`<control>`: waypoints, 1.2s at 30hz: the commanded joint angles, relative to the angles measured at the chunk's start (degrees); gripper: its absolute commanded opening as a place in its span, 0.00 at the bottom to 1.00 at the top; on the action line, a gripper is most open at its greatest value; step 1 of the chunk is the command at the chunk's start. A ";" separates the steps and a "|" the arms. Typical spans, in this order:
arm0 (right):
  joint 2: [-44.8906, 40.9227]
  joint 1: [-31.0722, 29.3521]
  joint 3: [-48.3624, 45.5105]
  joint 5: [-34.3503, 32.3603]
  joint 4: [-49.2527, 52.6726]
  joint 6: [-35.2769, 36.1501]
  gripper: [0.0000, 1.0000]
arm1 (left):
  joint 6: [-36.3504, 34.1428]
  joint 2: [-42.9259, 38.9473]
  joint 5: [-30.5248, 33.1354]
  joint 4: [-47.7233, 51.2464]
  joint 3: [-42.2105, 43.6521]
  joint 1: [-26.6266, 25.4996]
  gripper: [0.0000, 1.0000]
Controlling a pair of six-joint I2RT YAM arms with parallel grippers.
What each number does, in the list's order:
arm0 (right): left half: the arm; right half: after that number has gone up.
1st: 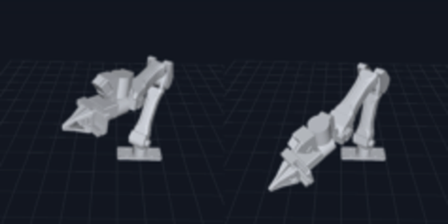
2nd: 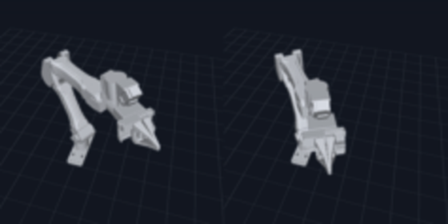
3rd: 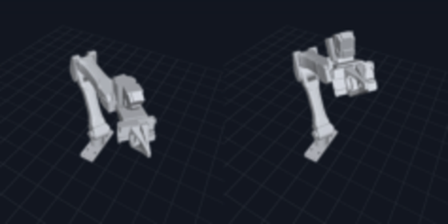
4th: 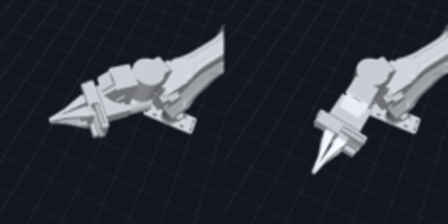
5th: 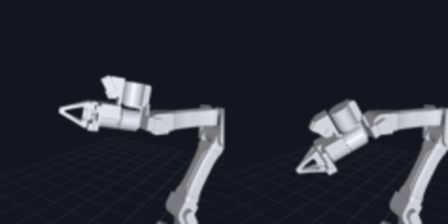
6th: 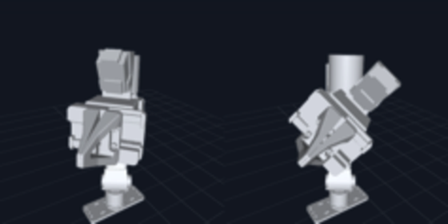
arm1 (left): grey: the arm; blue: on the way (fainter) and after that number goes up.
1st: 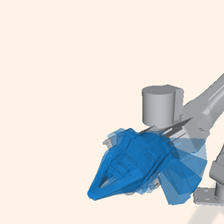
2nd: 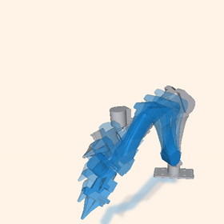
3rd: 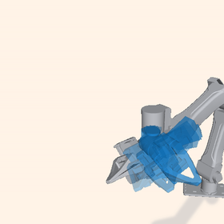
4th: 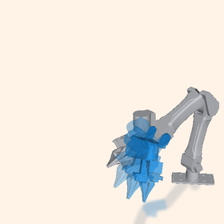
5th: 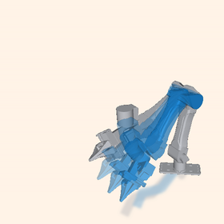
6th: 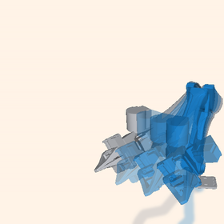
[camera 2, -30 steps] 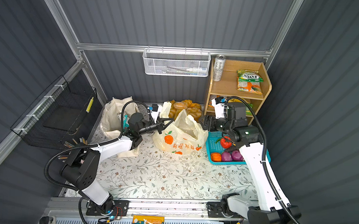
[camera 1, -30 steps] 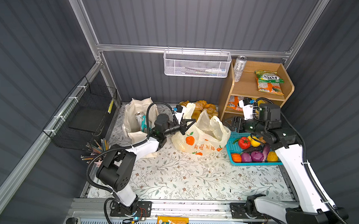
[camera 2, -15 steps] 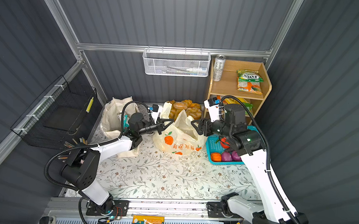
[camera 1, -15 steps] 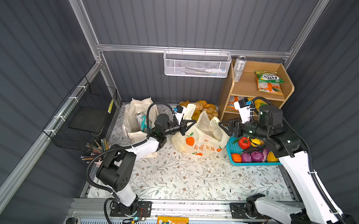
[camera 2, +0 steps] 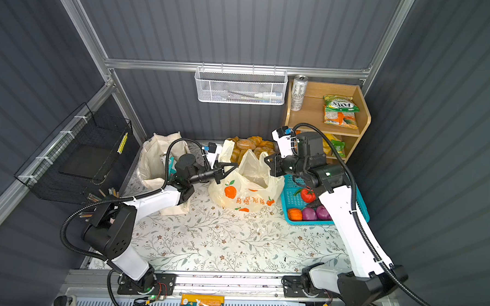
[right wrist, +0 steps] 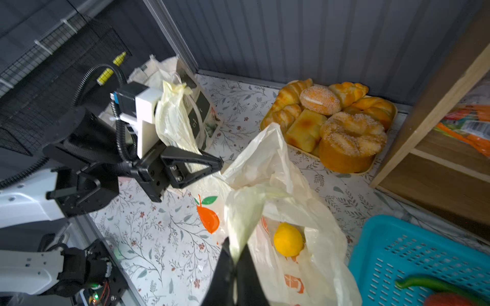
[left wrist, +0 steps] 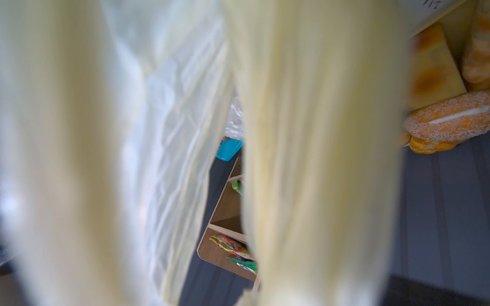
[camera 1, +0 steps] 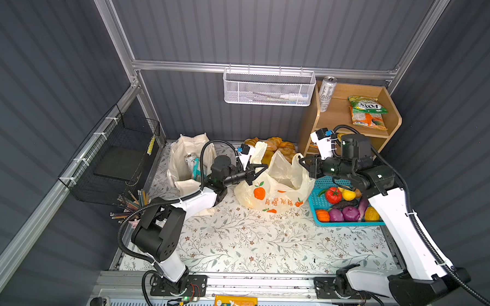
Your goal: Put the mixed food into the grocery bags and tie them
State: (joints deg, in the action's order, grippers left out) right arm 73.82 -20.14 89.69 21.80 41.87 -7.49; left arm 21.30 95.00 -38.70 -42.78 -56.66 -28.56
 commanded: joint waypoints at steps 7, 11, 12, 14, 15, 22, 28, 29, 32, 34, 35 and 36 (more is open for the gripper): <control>2.27 -1.62 9.40 1.28 7.22 6.11 0.00 | 0.01 -0.47 -7.34 16.15 -9.96 2.54 0.00; 5.86 -7.42 11.25 -5.82 10.53 12.59 0.00 | -1.86 1.85 -8.48 19.54 -13.79 2.54 0.00; 6.44 -8.62 11.09 -7.31 10.85 14.30 0.00 | -2.24 2.56 -9.41 20.94 -15.15 2.46 0.00; 7.08 -9.68 10.42 -8.79 10.56 17.15 0.00 | -1.76 3.40 -11.00 21.69 -16.50 2.45 0.00; 7.18 -9.89 9.58 -8.46 9.74 18.56 0.00 | -1.43 3.66 -11.50 21.63 -16.72 2.41 0.00; 11.46 -10.67 12.43 -2.06 8.19 21.84 0.00 | -1.09 6.14 -14.80 20.20 -16.33 0.77 0.00; 16.36 -11.99 14.39 0.11 8.21 24.93 0.00 | -0.02 10.64 -21.09 18.74 -18.38 -0.44 0.00; 17.04 -12.00 14.37 -0.23 7.33 24.99 0.00 | -0.12 11.27 -23.02 18.69 -18.76 -0.45 0.00; 19.21 -11.93 15.10 -1.24 5.78 25.49 0.00 | -0.57 12.21 -27.59 18.07 -19.12 -0.45 0.00; 20.36 -11.77 15.27 -1.94 5.38 26.04 0.00 | -0.69 12.46 -29.73 17.72 -19.27 -0.28 0.00; 20.80 -11.54 15.07 -1.94 5.10 26.22 0.00 | -0.72 12.29 -30.64 17.13 -19.01 -0.27 0.00; 21.13 -11.31 14.87 -1.94 4.81 26.29 0.00 | -0.82 12.06 -31.23 16.91 -18.74 -0.27 0.00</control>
State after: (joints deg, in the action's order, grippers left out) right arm 94.30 -31.88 103.22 20.08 47.83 16.86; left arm 21.19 107.77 -63.94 -23.40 -73.80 -28.84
